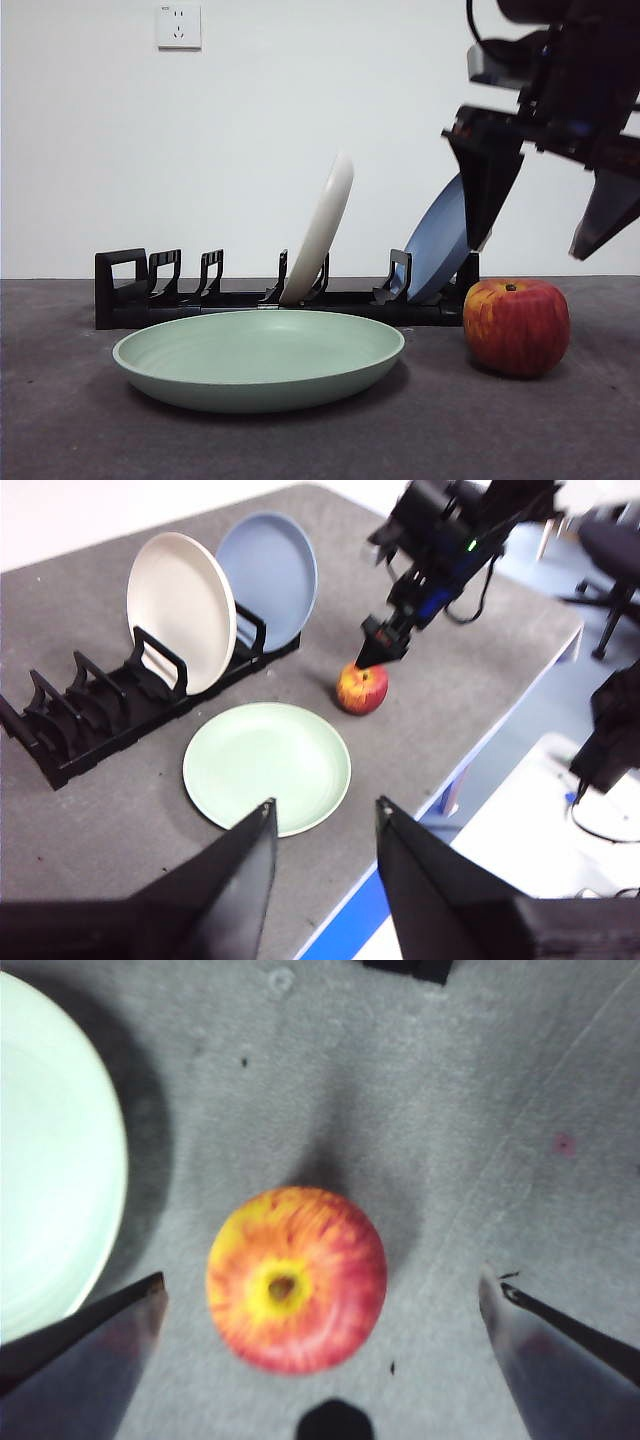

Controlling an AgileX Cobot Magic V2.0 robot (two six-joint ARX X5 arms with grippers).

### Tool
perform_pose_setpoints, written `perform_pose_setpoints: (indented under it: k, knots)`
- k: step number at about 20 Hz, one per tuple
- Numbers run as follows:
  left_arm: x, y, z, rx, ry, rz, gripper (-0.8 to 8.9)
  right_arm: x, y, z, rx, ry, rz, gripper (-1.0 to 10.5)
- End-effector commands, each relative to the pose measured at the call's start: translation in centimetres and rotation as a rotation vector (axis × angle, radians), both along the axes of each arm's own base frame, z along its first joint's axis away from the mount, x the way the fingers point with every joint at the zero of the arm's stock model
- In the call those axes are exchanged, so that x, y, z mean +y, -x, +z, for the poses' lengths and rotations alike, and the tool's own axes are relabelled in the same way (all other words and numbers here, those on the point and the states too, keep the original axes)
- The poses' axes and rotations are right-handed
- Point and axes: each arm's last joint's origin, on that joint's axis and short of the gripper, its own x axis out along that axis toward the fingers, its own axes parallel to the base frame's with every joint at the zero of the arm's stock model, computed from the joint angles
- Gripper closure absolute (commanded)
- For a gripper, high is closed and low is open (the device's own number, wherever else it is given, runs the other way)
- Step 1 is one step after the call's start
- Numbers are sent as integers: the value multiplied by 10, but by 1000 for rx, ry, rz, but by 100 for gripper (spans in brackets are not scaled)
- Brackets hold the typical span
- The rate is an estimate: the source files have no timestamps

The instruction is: Take the green plate from the plate rack,put the plate on the table,take the apple from the table,put the apple in the plate

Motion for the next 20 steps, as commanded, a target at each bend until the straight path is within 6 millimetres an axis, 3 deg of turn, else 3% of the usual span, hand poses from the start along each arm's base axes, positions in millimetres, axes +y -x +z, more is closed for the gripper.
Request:
perform_pose_setpoints:
  k: [1,8,11,13,17,20]
  knots:
    - [9,7,-4,1,52,17,647,3,-4,-14,37,14,-8,290]
    - [20,15,-7,-17,93,14,647,10,-15,-43,122,53,-1,305]
    - [21,14,-7,-22,89,30,648,14,-16,-49,145,64,10,632]
    - [20,13,-8,-21,84,35,648,14,-15,-49,143,65,13,963]
    - [17,12,-10,-12,72,35,648,17,-14,-47,148,68,22,956]
    - [17,11,-10,-12,71,36,648,24,-14,-34,150,71,46,956]
